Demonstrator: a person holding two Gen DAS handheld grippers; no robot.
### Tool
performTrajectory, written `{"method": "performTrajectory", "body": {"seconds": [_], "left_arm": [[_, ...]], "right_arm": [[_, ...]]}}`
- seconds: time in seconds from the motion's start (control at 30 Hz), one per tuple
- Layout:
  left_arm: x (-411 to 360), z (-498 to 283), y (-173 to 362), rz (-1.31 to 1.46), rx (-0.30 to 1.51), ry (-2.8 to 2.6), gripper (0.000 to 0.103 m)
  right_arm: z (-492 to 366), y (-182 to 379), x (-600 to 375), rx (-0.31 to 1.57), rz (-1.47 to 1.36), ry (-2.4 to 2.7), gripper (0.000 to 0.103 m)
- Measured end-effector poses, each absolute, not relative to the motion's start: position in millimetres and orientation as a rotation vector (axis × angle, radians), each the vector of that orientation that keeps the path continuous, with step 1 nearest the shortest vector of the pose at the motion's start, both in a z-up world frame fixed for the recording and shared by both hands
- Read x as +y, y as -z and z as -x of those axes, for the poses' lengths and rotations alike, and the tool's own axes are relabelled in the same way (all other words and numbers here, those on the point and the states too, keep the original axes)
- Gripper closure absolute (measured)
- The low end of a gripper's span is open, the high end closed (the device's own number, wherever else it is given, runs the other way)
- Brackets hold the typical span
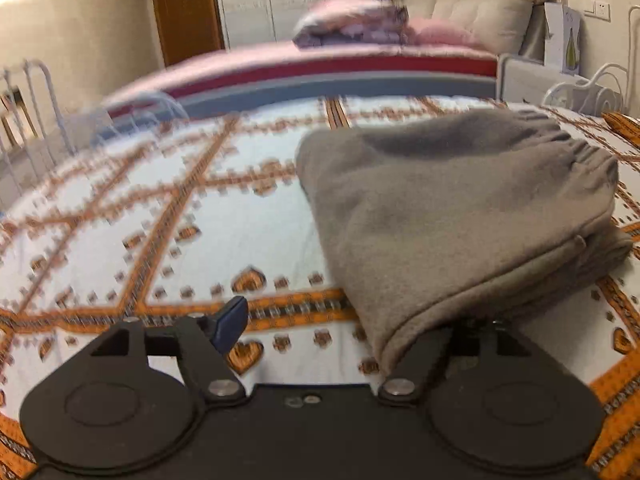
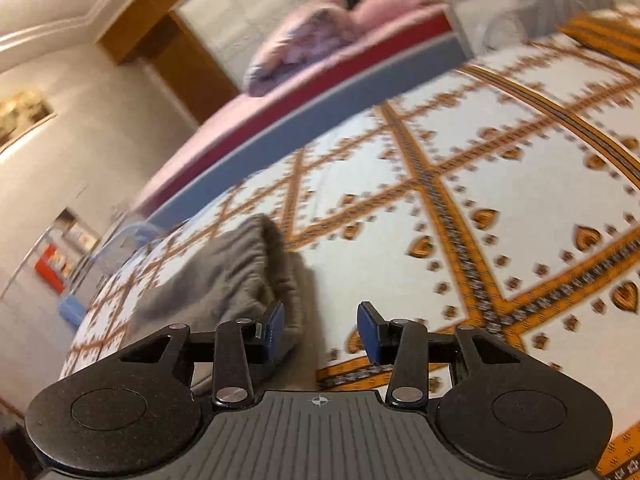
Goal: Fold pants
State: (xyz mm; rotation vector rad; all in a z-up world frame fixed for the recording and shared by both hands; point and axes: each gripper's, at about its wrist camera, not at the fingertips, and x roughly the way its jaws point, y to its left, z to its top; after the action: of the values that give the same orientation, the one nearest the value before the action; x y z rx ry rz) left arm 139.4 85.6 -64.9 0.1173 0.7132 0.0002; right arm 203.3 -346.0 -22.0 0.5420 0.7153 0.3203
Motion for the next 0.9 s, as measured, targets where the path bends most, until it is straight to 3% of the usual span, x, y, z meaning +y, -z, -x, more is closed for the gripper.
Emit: {"method": "performTrajectory", "body": {"seconds": [0.13,0.27,0.43,0.5,0.63,0.73,0.77,0.9], "left_arm": [[91.2,-131.2,57.5,-0.133,0.731,0.039,0.034],[70.7,-118.7,67.9,-0.395,0.665,-0.019,0.016],[57.8,-116.6,79.1,-0.365,0.687,-0.064,0.029],[44.1,-112.2,82.7,-0.45,0.63,-0.123,0.022],[51.3,-103.6,79.7,-0.352,0.639,-0.14,0.021],[61.1,-93.1,73.4,-0.288,0.635,-0.12,0.006],[60.5,-90.3,72.9,-0.296,0.635,-0.117,0.006],[60.6,-82.4,69.7,-0.29,0.644,-0.103,0.006]], "right_arm": [[-200.2,16.1,-325.7,0.698,-0.475,-0.388,0.061],[-201.1,12.6,-311.8,0.673,-0.426,-0.429,0.061],[-208.6,19.6,-296.4,0.699,-0.427,-0.452,0.061],[-213.4,25.4,-293.1,0.73,-0.46,-0.443,0.061],[-209.8,23.6,-287.7,0.696,-0.478,-0.423,0.061],[-199.0,9.9,-281.3,0.582,-0.456,-0.506,0.061],[-199.5,10.3,-274.5,0.584,-0.426,-0.536,0.061],[-223.2,54.1,-251.4,0.898,-0.33,-0.429,0.06]]}}
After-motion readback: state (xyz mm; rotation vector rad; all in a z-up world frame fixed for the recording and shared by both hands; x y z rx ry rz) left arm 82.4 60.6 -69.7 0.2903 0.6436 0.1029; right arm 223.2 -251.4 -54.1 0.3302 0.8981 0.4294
